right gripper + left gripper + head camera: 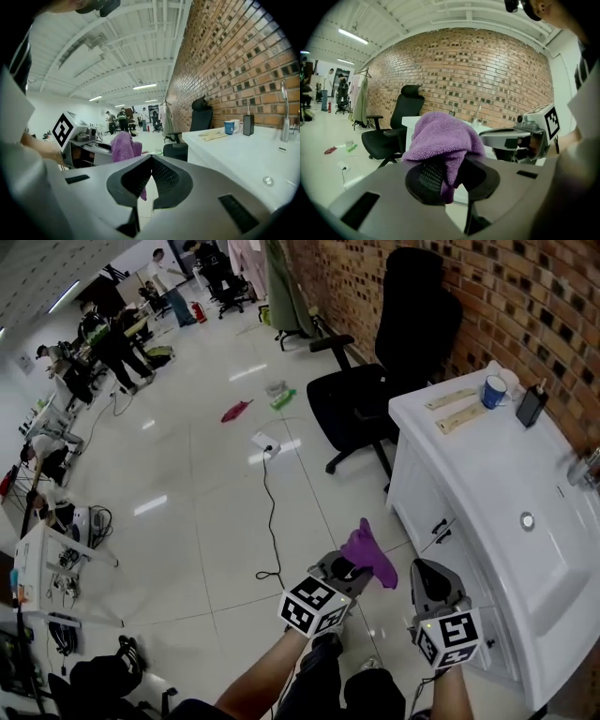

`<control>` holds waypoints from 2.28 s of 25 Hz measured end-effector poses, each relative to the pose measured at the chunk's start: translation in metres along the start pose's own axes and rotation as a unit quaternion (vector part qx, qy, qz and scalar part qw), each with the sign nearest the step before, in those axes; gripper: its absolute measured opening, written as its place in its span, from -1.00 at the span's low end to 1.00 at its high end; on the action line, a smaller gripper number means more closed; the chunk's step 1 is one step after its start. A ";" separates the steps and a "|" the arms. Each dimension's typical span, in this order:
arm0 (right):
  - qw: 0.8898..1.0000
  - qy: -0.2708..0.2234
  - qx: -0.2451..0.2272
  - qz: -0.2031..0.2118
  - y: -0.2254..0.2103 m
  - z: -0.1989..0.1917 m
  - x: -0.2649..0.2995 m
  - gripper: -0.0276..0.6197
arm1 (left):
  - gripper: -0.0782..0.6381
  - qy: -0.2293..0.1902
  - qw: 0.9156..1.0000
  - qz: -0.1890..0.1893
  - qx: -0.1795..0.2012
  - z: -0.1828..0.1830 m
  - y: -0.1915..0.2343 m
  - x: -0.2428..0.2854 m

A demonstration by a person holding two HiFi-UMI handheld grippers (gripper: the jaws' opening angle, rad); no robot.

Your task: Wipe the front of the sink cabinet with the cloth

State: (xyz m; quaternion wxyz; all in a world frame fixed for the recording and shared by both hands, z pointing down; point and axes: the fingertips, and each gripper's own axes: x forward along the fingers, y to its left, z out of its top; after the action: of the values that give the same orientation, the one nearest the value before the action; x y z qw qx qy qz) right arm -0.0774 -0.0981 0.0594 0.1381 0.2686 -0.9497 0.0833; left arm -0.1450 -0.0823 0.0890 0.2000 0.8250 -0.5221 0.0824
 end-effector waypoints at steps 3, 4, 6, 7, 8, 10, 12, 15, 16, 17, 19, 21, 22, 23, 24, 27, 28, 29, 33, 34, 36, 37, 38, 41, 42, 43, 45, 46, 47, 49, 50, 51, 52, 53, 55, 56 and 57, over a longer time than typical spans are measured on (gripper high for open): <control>1.000 -0.011 -0.009 0.014 0.019 0.035 -0.030 -0.91 | -0.61 -0.005 1.000 0.012 0.000 0.027 -0.026 -0.034; 1.000 -0.015 -0.015 0.018 0.024 0.046 -0.038 -0.91 | -0.61 -0.007 1.000 0.015 0.002 0.035 -0.032 -0.043; 0.999 -0.020 -0.036 0.022 0.033 0.068 -0.050 -0.91 | -0.61 -0.016 1.000 0.016 0.006 0.053 -0.043 -0.059; 0.998 -0.023 -0.049 0.020 0.037 0.080 -0.055 -0.91 | -0.61 -0.021 1.000 0.015 0.009 0.062 -0.047 -0.066; 0.998 -0.028 -0.060 0.016 0.041 0.091 -0.059 -0.91 | -0.61 -0.027 0.999 0.012 0.012 0.070 -0.051 -0.074; 0.996 -0.039 -0.075 0.008 0.054 0.111 -0.067 -0.91 | -0.61 -0.037 0.999 0.006 0.016 0.080 -0.056 -0.092; 0.995 -0.050 -0.086 0.002 0.072 0.127 -0.074 -0.91 | -0.61 -0.046 0.999 0.001 0.015 0.085 -0.059 -0.113; 0.992 -0.071 -0.098 -0.021 0.095 0.146 -0.084 -0.91 | -0.61 -0.060 0.998 -0.012 0.022 0.098 -0.059 -0.139; 0.992 -0.079 -0.097 -0.034 0.101 0.152 -0.087 -0.91 | -0.61 -0.067 0.997 -0.017 0.029 0.104 -0.059 -0.146; 0.991 -0.086 -0.094 -0.044 0.108 0.157 -0.089 -0.91 | -0.61 -0.074 0.996 -0.024 0.036 0.110 -0.059 -0.154; 0.989 -0.098 -0.095 -0.056 0.127 0.167 -0.093 -0.91 | -0.61 -0.086 0.994 -0.037 0.048 0.118 -0.060 -0.171; 0.987 -0.107 -0.100 -0.061 0.148 0.173 -0.095 -0.91 | -0.61 -0.094 0.993 -0.049 0.054 0.120 -0.061 -0.190; 0.987 -0.110 -0.103 -0.063 0.157 0.176 -0.096 -0.91 | -0.61 -0.097 0.992 -0.053 0.055 0.120 -0.062 -0.198; 0.986 -0.113 -0.105 -0.064 0.166 0.178 -0.097 -0.91 | -0.61 -0.100 0.992 -0.057 0.054 0.120 -0.063 -0.206; 0.985 -0.116 -0.106 -0.065 0.173 0.180 -0.100 -0.91 | -0.61 -0.102 0.991 -0.061 0.053 0.120 -0.064 -0.213; 0.984 -0.122 -0.105 -0.073 0.188 0.186 -0.111 -0.91 | -0.61 -0.108 0.990 -0.071 0.050 0.121 -0.071 -0.231; 0.984 -0.123 -0.103 -0.079 0.191 0.186 -0.115 -0.91 | -0.61 -0.109 0.990 -0.075 0.050 0.122 -0.073 -0.236; 0.984 -0.124 -0.100 -0.084 0.193 0.186 -0.120 -0.91 | -0.61 -0.111 0.989 -0.078 0.051 0.123 -0.077 -0.240; 0.982 -0.137 -0.098 -0.085 0.207 0.192 -0.133 -0.91 | -0.61 -0.112 0.987 -0.092 0.065 0.128 -0.086 -0.256; 0.982 -0.143 -0.098 -0.081 0.211 0.194 -0.135 -0.91 | -0.61 -0.111 0.987 -0.095 0.069 0.129 -0.087 -0.259; 0.981 -0.150 -0.099 -0.078 0.219 0.197 -0.138 -0.91 | -0.61 -0.110 0.986 -0.099 0.076 0.131 -0.090 -0.264; 0.980 -0.150 -0.102 -0.079 0.221 0.197 -0.139 -0.91 | -0.61 -0.109 0.986 -0.099 0.078 0.131 -0.092 -0.266; 0.980 -0.149 -0.104 -0.080 0.223 0.197 -0.141 -0.91 | -0.61 -0.109 0.986 -0.099 0.080 0.131 -0.093 -0.267; 0.980 -0.144 -0.105 -0.083 0.225 0.196 -0.146 -0.91 | -0.61 -0.109 0.986 -0.098 0.080 0.131 -0.098 -0.269; 0.980 -0.144 -0.104 -0.084 0.225 0.195 -0.148 -0.91 | -0.61 -0.109 0.986 -0.100 0.079 0.131 -0.100 -0.269; 0.980 -0.144 -0.104 -0.086 0.225 0.195 -0.151 -0.91 | -0.61 -0.109 0.986 -0.102 0.079 0.130 -0.103 -0.270; 0.980 -0.145 -0.104 -0.088 0.225 0.196 -0.155 -0.91 | -0.61 -0.108 0.986 -0.104 0.078 0.130 -0.107 -0.271; 0.980 -0.145 -0.105 -0.088 0.226 0.197 -0.155 -0.91 | -0.61 -0.108 0.986 -0.103 0.078 0.131 -0.107 -0.272; 0.980 -0.145 -0.106 -0.087 0.227 0.198 -0.155 -0.91 | -0.61 -0.109 0.986 -0.101 0.078 0.131 -0.107 -0.274; 0.980 -0.147 -0.105 -0.086 0.229 0.200 -0.155 -0.91 | -0.61 -0.109 0.986 -0.097 0.079 0.131 -0.106 -0.278; 0.980 -0.149 -0.105 -0.085 0.230 0.200 -0.155 -0.91 | -0.61 -0.109 0.986 -0.095 0.080 0.131 -0.105 -0.279; 0.979 -0.150 -0.107 -0.084 0.232 0.201 -0.154 -0.91 | -0.61 -0.109 0.986 -0.094 0.081 0.131 -0.105 -0.281; 0.979 -0.151 -0.108 -0.082 0.233 0.202 -0.154 -0.91 | -0.61 -0.109 0.986 -0.092 0.082 0.131 -0.104 -0.282; 0.979 -0.152 -0.109 -0.082 0.233 0.203 -0.155 -0.91 | -0.61 -0.109 0.987 -0.091 0.082 0.130 -0.104 -0.283; 0.979 -0.153 -0.110 -0.081 0.234 0.203 -0.154 -0.91 | -0.61 -0.109 0.987 -0.089 0.081 0.130 -0.103 -0.284; 0.979 -0.153 -0.110 -0.080 0.234 0.204 -0.154 -0.91 | -0.61 -0.109 0.987 -0.088 0.081 0.130 -0.103 -0.284; 0.979 -0.154 -0.111 -0.078 0.235 0.204 -0.153 -0.91 | -0.61 -0.109 0.987 -0.088 0.081 0.130 -0.102 -0.285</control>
State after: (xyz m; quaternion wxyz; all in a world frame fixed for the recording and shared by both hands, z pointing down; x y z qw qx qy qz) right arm -0.1215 0.1270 -0.2008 0.0255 0.3345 -0.9390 -0.0758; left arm -0.1889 0.1377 -0.1519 0.0813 0.8850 -0.4581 0.0159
